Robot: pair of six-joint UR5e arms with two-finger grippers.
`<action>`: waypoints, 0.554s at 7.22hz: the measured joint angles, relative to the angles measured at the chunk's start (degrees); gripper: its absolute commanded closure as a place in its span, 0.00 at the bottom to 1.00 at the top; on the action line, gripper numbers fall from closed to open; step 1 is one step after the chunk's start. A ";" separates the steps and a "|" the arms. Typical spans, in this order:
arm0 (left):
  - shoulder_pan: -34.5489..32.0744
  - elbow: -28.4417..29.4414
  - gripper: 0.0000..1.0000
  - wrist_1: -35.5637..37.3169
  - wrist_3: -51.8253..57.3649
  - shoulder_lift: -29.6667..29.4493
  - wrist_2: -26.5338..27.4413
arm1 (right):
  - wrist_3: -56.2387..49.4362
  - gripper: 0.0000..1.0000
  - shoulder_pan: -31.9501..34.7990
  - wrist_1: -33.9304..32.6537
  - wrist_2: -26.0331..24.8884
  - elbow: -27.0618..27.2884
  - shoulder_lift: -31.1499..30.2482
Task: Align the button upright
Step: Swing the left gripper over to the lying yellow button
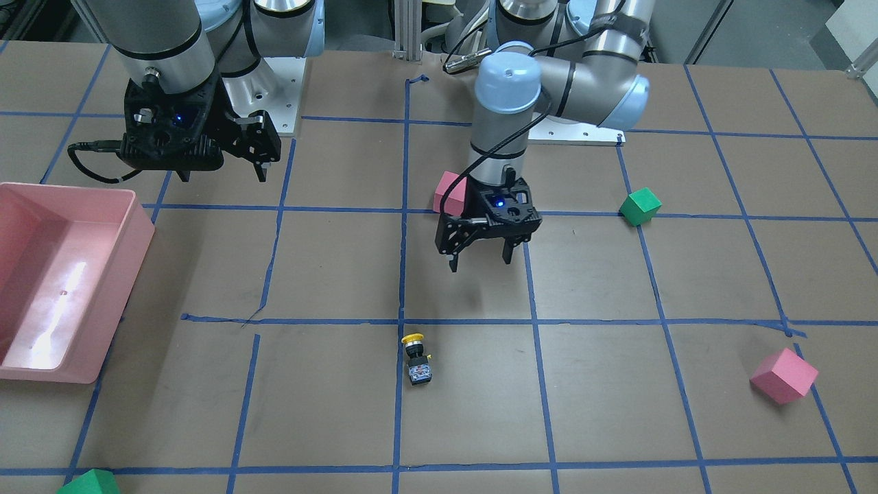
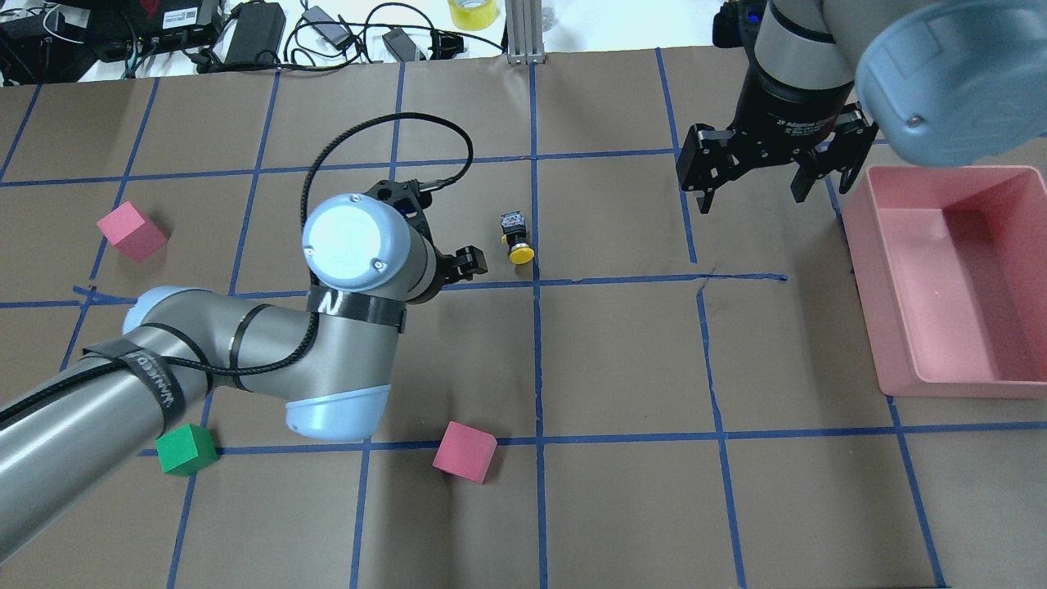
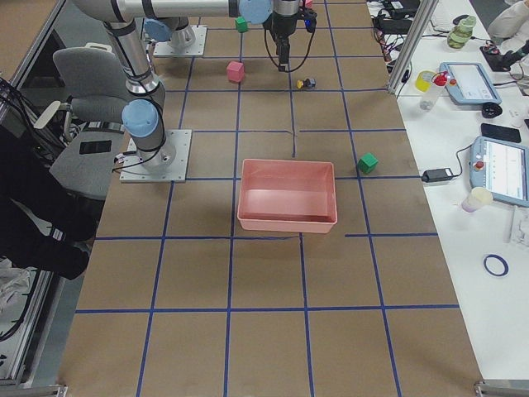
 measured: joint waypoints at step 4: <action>-6.29 4.33 0.07 19.15 -6.27 -14.87 6.69 | -3.24 0.00 0.00 0.00 -0.36 0.13 0.13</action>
